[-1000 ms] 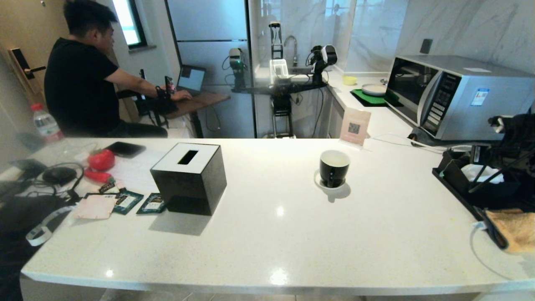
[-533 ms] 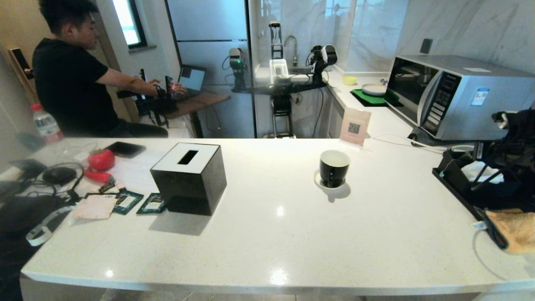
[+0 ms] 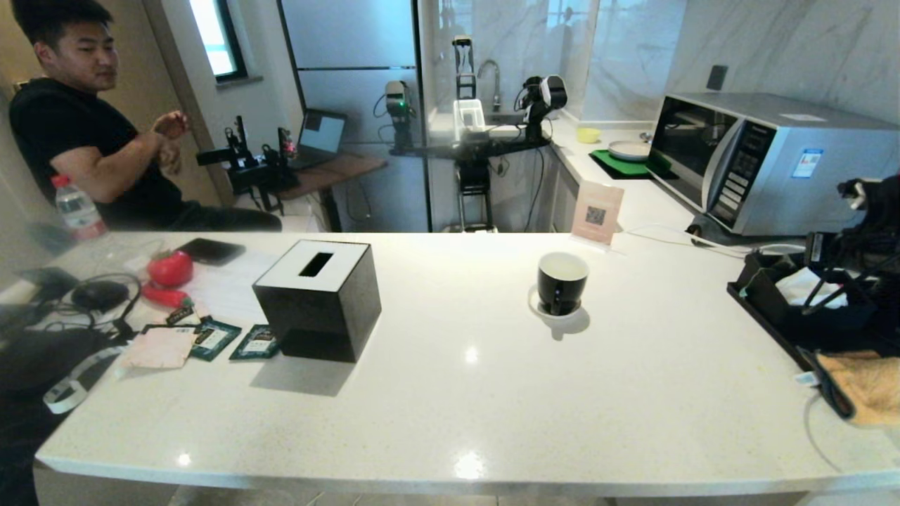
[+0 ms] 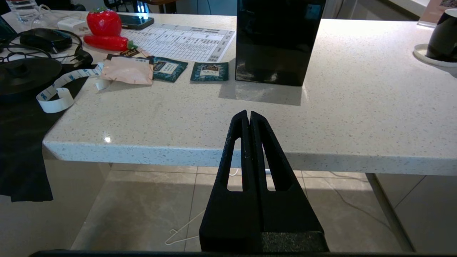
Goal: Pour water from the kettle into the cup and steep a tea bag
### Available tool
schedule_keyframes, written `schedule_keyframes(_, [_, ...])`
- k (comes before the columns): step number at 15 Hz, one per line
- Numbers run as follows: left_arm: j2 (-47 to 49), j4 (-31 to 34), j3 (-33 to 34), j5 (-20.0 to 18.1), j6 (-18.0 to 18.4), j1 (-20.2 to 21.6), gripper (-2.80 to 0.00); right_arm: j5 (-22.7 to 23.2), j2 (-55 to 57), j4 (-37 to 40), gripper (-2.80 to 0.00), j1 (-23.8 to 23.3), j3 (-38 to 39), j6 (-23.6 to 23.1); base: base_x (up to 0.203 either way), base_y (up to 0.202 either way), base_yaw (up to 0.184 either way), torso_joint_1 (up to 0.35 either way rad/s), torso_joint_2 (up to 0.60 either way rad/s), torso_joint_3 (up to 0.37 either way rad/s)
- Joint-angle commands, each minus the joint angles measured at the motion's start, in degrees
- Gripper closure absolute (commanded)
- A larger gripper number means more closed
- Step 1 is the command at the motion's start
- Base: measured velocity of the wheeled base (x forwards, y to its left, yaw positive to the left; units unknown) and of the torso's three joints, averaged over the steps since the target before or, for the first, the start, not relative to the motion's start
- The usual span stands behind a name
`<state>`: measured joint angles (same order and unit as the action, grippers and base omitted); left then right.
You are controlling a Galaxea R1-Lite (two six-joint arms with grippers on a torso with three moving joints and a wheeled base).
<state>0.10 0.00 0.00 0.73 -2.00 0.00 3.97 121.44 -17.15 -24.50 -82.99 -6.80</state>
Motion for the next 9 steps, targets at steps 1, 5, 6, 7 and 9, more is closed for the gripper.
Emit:
schedule_keyframes(1, [0.08,0.00,0.00,0.06,-0.02,0.00,0.00,0.07,-1.62,1.88,0.00,-0.11,-0.38,-0.07,0.000,0.000,0.000,0.000,0.00,0.000])
schedule_keyframes(5, [0.07,-0.07,0.00,0.06,-0.02,0.00,0.00,0.07,-1.86,7.33,0.00,-0.11,-3.03,-0.14,0.000,0.000,0.000,0.000,0.00,0.000])
schedule_keyframes(6, [-0.01,0.00,0.00,0.06,-0.02,0.00,0.00,0.07,-1.65,8.28,0.00,-0.11,-3.86,-0.16,0.000,0.000,0.000,0.000,0.00,0.000])
schedule_keyframes(7, [-0.01,0.00,0.00,0.06,-0.02,0.00,0.00,0.07,-1.56,9.21,0.00,-0.11,-4.18,-0.16,0.000,0.000,0.000,0.000,0.00,0.000])
schedule_keyframes(9, [-0.01,0.00,0.00,0.06,-0.02,0.00,0.00,0.07,-1.26,10.15,0.00,-0.11,-4.19,-0.23,0.000,0.000,0.000,0.000,0.00,0.000])
